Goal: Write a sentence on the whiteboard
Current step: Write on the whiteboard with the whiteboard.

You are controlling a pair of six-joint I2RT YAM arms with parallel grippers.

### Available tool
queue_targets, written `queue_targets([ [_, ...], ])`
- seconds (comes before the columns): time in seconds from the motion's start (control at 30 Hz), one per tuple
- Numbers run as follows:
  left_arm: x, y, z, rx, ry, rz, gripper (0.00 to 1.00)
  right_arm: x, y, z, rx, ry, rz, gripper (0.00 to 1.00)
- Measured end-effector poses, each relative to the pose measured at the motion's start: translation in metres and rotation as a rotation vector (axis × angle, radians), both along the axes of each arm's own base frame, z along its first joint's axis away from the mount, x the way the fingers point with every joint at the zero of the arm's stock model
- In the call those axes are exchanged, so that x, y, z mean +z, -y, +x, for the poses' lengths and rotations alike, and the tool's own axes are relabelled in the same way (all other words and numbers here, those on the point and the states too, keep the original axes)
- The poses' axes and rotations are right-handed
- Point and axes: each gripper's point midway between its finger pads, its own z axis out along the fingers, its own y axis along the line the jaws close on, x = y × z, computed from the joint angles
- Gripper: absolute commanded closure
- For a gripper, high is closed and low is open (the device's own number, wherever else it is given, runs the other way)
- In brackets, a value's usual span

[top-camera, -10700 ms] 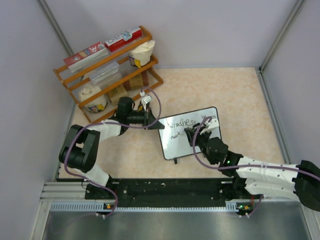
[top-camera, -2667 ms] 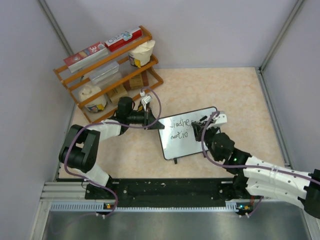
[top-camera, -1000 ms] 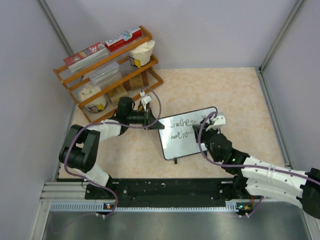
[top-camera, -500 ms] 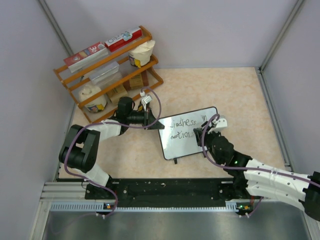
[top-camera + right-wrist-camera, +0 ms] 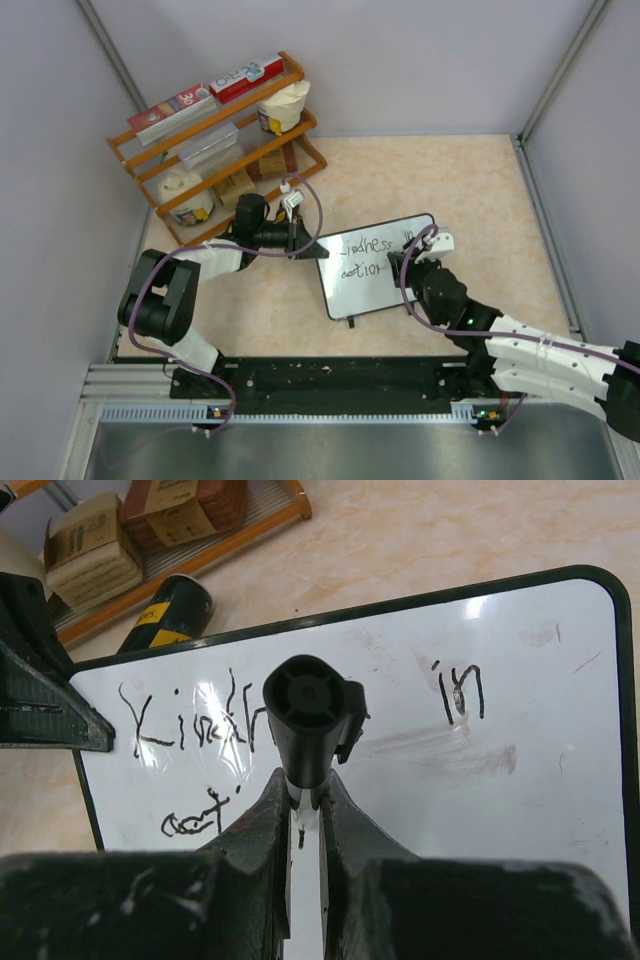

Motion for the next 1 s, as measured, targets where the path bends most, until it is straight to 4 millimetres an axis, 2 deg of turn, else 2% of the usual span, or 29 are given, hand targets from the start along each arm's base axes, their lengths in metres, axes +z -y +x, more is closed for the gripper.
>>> queue_targets([
  [0.47, 0.000, 0.000, 0.000, 0.000, 0.000, 0.000, 1.00, 0.011, 0.009, 0.013, -0.044, 0.021, 0.017, 1.00],
  [1.0, 0.000, 0.000, 0.000, 0.000, 0.000, 0.000, 1.00, 0.002, 0.013, 0.005, -0.029, -0.016, 0.010, 1.00],
])
